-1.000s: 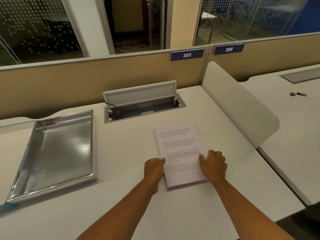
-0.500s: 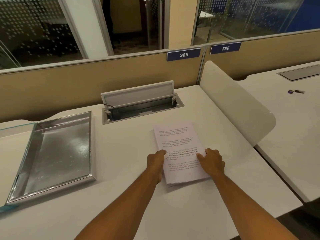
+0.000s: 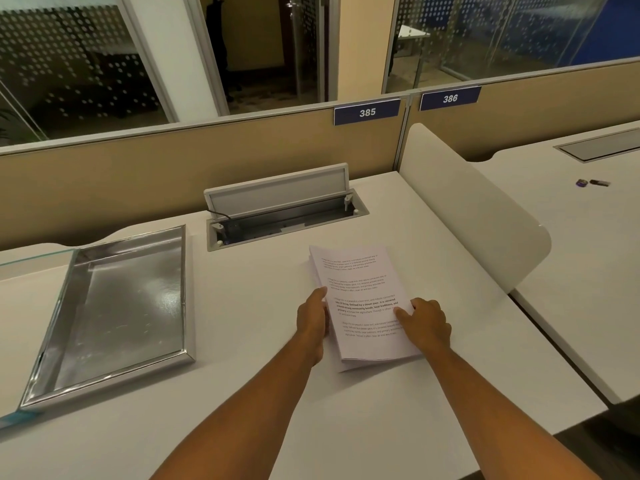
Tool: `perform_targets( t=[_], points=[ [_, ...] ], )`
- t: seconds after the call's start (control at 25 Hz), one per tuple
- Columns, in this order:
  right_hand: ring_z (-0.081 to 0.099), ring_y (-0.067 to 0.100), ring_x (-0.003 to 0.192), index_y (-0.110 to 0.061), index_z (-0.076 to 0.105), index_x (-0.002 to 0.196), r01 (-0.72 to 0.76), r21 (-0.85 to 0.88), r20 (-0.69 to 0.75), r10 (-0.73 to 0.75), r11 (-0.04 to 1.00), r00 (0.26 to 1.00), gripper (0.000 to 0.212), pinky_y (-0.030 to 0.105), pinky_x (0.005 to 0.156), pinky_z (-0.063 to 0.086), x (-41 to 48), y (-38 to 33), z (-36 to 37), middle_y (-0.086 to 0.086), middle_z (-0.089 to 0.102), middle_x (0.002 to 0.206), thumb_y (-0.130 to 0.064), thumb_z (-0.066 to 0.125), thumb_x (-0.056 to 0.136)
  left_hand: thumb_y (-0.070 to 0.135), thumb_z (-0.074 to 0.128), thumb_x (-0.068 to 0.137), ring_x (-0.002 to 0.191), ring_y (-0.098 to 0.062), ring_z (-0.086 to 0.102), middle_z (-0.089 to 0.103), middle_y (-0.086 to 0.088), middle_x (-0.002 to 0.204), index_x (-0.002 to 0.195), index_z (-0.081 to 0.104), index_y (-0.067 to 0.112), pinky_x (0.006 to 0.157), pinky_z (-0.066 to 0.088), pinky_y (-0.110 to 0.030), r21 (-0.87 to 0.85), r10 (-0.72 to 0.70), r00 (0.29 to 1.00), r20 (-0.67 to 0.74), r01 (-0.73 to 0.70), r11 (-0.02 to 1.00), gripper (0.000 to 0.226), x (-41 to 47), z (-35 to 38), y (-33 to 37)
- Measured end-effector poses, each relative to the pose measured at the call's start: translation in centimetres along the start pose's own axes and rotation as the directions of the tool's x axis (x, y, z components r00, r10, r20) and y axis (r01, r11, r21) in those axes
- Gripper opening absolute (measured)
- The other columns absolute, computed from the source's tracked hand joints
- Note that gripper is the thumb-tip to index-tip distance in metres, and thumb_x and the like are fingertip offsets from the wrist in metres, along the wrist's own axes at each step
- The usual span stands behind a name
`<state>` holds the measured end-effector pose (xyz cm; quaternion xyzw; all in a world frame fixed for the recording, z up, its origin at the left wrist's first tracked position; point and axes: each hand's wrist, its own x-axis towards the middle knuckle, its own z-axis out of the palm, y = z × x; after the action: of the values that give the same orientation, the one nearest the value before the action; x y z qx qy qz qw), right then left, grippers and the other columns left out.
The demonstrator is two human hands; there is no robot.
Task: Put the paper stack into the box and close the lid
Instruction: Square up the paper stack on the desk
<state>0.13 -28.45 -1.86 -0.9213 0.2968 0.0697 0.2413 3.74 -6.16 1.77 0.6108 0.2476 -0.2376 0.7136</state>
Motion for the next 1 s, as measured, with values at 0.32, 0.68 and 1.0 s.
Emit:
perform_targets(
  t=[0.32,0.68,1.0],
  points=[
    [0.065,0.036,0.112,-0.010,0.067,0.118,0.021,0.041,-0.006,-0.021,0.999,1.000,0.047,0.056,0.100,0.054,0.1,0.3,-0.2,0.015,0.064,0.121,-0.052,0.061,0.098,0.060,0.046,0.106,0.098,-0.036,0.079,0.085,-0.012,0.103,0.116,0.076,0.016,0.083,0.065,-0.049,0.047,-0.052,0.997,0.064,0.049,0.998,0.054,0.3,-0.7,0.1],
    [0.066,0.032,0.095,-0.009,0.068,0.095,0.042,0.142,0.060,-0.050,0.989,0.997,0.031,0.045,0.089,0.056,1.4,0.7,-1.4,0.006,0.068,0.097,-0.040,0.063,0.099,0.016,0.043,0.111,0.114,-0.033,0.073,0.069,-0.012,0.136,0.141,0.050,0.012,0.089,0.065,-0.053,0.352,0.014,0.987,0.158,-0.070,0.933,0.030,0.8,0.3,0.2],
    [0.072,0.035,0.095,-0.008,0.067,0.110,-0.168,0.559,0.312,-0.018,0.812,0.950,0.037,0.044,0.081,0.053,1.1,-1.4,-3.2,0.015,0.075,0.110,-0.042,0.050,0.107,0.019,0.044,0.112,0.116,-0.029,0.074,0.070,-0.003,0.137,0.144,0.053,0.017,0.093,0.065,-0.058,0.345,0.188,0.949,0.253,-0.270,0.899,0.033,-2.0,-3.7,2.3]
  ],
)
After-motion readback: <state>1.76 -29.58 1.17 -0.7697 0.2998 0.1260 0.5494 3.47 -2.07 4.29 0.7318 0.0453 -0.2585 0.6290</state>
